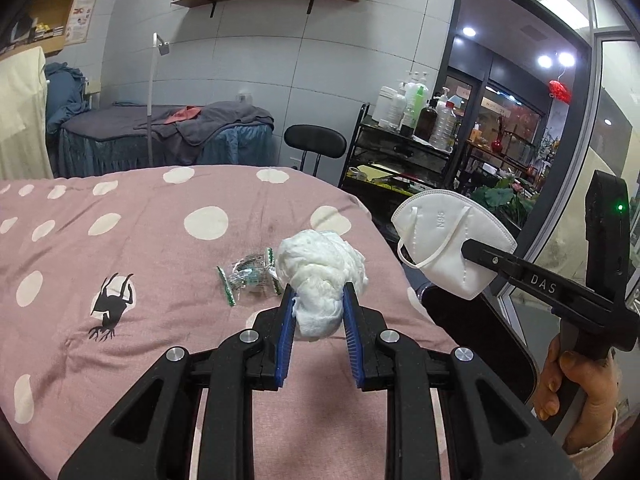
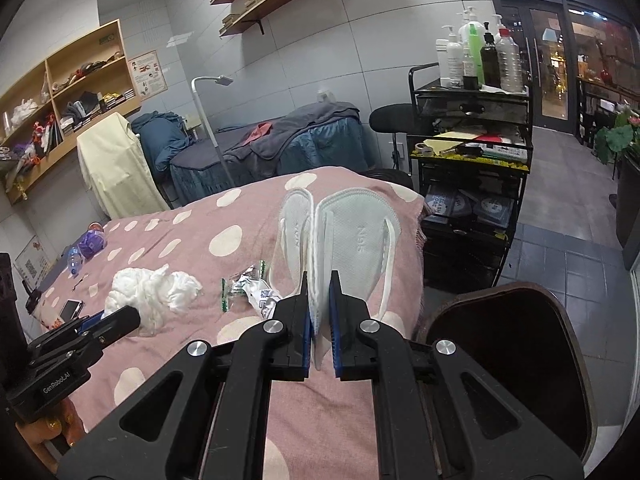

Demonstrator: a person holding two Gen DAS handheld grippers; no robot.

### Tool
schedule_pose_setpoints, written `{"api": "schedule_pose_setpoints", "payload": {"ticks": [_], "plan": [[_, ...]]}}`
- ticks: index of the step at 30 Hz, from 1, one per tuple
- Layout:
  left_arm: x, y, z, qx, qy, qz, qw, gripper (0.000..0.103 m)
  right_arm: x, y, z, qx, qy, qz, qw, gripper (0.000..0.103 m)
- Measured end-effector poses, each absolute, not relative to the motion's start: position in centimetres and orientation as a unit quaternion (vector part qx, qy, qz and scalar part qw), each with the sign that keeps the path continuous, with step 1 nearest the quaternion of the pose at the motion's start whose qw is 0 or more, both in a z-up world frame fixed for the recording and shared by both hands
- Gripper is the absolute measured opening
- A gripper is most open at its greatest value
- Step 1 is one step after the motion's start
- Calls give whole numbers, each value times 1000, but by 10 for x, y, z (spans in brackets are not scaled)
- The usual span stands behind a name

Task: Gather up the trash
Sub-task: 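Carry the face mask over the bin while the left gripper lifts the tissue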

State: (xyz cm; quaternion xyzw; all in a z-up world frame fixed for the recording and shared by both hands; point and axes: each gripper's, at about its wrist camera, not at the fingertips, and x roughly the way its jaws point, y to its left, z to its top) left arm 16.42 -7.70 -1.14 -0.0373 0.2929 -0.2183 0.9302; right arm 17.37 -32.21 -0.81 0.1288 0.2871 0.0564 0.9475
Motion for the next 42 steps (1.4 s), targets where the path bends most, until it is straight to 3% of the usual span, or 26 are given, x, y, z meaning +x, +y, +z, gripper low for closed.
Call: {"api": "schedule_pose_setpoints", "payload": {"ticks": [23, 42], "plan": [[141, -140, -6, -24, 282, -290, 914, 23, 118, -414, -59, 167, 332, -55, 927, 9], [130, -178, -8, -6, 286, -326, 901, 23, 121, -445, -140, 187, 412, -106, 886, 9]]}}
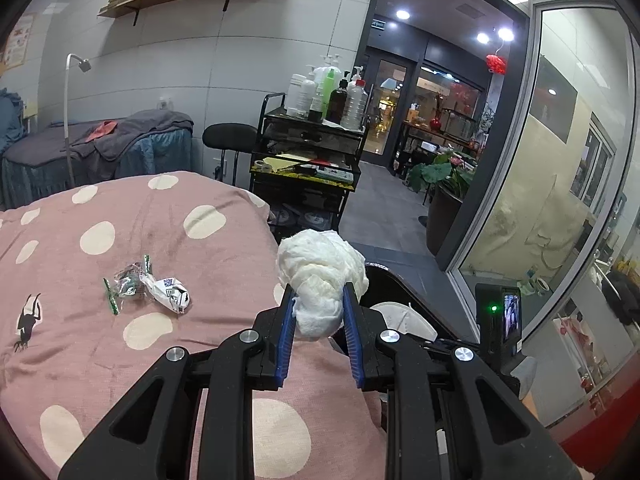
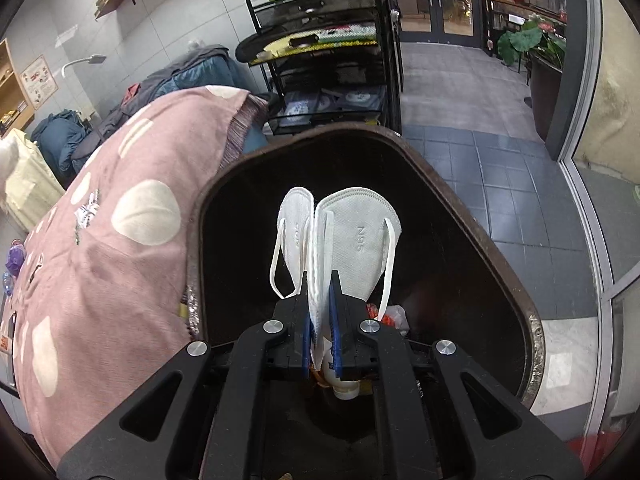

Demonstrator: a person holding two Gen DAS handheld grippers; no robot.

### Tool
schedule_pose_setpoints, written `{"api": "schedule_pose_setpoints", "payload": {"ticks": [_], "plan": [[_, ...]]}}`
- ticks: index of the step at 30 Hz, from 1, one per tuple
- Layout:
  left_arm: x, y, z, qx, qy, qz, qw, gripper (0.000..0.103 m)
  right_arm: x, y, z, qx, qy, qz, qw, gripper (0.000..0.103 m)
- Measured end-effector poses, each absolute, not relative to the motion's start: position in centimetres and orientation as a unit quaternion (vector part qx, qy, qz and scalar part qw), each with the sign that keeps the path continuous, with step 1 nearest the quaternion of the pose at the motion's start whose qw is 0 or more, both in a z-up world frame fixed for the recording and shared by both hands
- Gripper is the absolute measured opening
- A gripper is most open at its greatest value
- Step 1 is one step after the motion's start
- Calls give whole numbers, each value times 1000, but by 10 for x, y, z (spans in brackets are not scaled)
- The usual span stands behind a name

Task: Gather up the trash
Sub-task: 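Open the right gripper to drop the white mask into the bin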

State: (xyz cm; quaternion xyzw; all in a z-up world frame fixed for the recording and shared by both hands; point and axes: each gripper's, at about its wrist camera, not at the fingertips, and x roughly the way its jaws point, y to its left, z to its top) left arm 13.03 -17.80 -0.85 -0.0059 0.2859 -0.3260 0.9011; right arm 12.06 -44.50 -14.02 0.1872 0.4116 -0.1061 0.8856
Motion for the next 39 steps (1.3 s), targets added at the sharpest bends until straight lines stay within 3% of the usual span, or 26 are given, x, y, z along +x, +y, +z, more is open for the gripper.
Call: {"api": "schedule_pose_setpoints", "payload": {"ticks": [4, 6, 8, 9, 17, 20, 39], "plan": [[130, -184, -11, -4, 291, -331, 898, 23, 123, -446, -153, 191, 425, -110, 878, 13], [130, -187, -13, -3, 293, -334, 896, 23, 123, -449, -159, 197, 429, -111, 875, 31], [130, -190, -15, -2, 296, -336, 894, 23, 120, -450, -160, 203, 424, -116, 875, 61], [130, -191, -16, -1, 298, -338, 893, 23, 118, -450, -158, 202, 418, -121, 877, 63], [126, -206, -20, 4, 305, -353, 884, 23, 108, -456, -139, 206, 388, -138, 888, 73], [125, -212, -20, 6, 307, -360, 881, 23, 102, -462, -131, 215, 377, -145, 889, 81], [124, -270, -43, 45, 340, -396, 852, 23, 78, -494, -115, 238, 352, -185, 886, 82]]}}
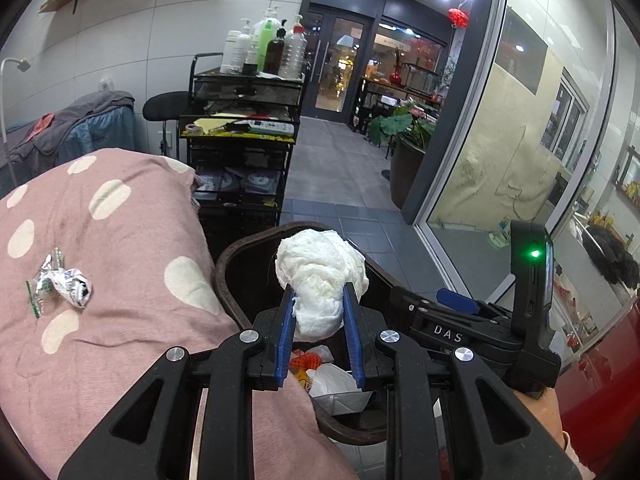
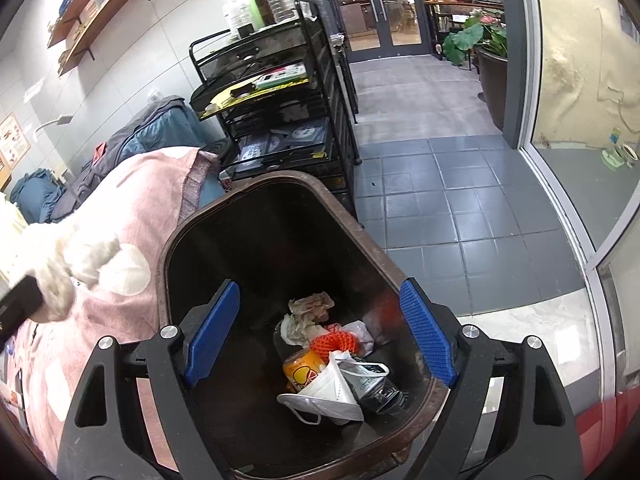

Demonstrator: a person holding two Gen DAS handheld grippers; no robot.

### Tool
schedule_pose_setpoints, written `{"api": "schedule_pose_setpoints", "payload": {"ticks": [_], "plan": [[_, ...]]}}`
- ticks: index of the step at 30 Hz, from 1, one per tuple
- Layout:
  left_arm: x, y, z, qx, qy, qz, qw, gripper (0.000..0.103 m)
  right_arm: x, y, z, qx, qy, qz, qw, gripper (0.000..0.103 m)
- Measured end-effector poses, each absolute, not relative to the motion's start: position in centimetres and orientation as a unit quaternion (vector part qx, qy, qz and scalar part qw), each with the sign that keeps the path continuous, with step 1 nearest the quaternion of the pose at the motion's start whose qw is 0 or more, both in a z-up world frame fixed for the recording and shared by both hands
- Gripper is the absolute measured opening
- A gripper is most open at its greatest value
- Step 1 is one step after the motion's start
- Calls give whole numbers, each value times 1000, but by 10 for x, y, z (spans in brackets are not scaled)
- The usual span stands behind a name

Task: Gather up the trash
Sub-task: 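Open the right gripper to drop the white mask into the bin, then lower the white tissue into the bin and open the left gripper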

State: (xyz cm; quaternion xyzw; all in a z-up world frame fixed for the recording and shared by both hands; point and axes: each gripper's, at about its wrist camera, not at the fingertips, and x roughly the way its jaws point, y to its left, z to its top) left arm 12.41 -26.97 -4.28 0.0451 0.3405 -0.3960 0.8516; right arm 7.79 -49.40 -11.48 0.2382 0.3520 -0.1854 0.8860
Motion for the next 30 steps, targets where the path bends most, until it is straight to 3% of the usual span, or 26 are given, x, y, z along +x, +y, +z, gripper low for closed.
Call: {"api": "schedule_pose_setpoints", "payload": {"ticks": [15, 18, 20, 23, 30], "plan": [[124, -310, -72, 77, 380, -413, 824, 26, 62, -517, -114, 255, 341, -214, 879, 82], [124, -314, -76, 90, 381, -411, 823, 43, 61, -519, -114, 258, 342, -216, 878, 82], [123, -314, -78, 94, 381, -405, 826, 66, 61, -521, -114, 259, 342, -217, 877, 83], [123, -313, -79, 94, 385, -403, 825, 80, 61, -522, -112, 261, 340, -217, 877, 89], [111, -308, -70, 114, 357, -390, 841, 93, 64, -518, -107, 260, 335, -209, 881, 90]]}}
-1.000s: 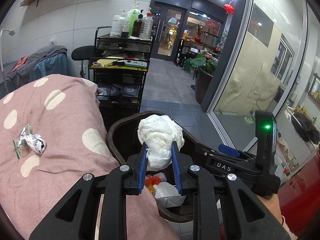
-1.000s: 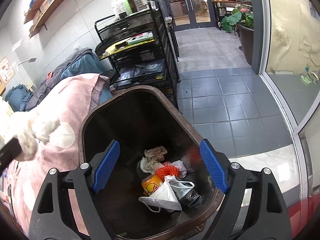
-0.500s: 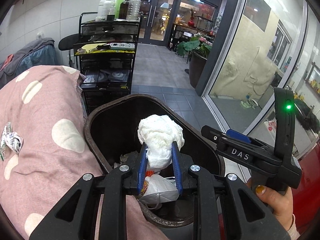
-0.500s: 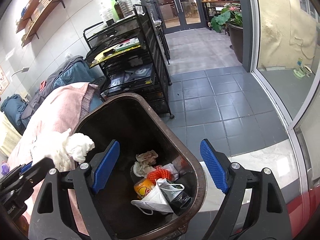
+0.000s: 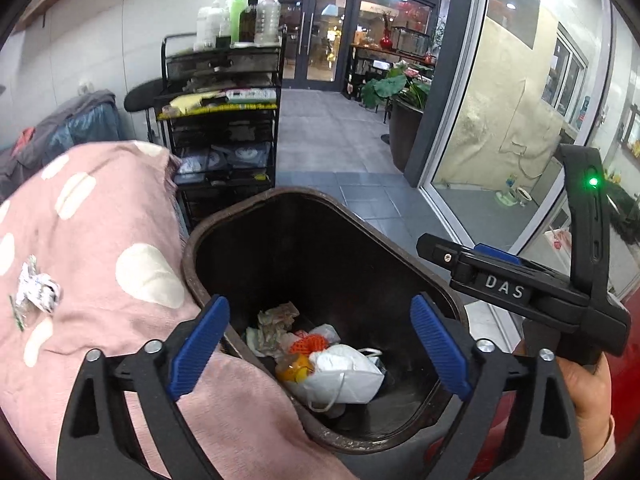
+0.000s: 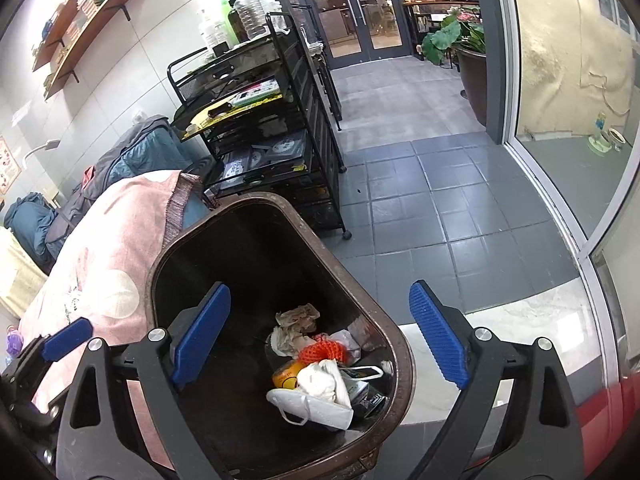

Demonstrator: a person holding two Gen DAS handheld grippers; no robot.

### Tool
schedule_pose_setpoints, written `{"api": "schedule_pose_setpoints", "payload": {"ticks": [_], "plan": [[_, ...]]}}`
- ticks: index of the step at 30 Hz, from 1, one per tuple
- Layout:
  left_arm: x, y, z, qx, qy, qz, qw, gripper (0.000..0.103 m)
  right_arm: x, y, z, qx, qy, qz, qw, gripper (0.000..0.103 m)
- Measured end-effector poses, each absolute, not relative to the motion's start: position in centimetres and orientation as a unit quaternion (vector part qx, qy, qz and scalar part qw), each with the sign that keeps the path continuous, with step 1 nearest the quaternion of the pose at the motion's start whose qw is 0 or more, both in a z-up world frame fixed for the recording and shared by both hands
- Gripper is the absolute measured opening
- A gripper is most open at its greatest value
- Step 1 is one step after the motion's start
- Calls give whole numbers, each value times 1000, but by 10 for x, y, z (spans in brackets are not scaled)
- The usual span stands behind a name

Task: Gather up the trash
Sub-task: 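Lower the white tissue into the bin and open the left gripper, then move both tools back over the remaining wrapper and paper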

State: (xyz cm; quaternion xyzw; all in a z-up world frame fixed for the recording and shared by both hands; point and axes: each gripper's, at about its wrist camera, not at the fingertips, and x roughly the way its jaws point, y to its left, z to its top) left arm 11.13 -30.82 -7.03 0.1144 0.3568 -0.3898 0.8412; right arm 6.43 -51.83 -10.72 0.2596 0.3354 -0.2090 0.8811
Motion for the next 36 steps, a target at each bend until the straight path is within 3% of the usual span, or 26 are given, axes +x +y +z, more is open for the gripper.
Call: {"api": "schedule_pose_setpoints", "payload": {"ticks": [19, 36], "plan": [[96, -246, -20, 115, 269, -315, 903, 97, 82, -478, -85, 222, 316, -153, 910, 90], [124, -145, 11, 58, 253, -196, 946, 97, 129, -383, -48, 147, 299, -25, 943, 90]]}}
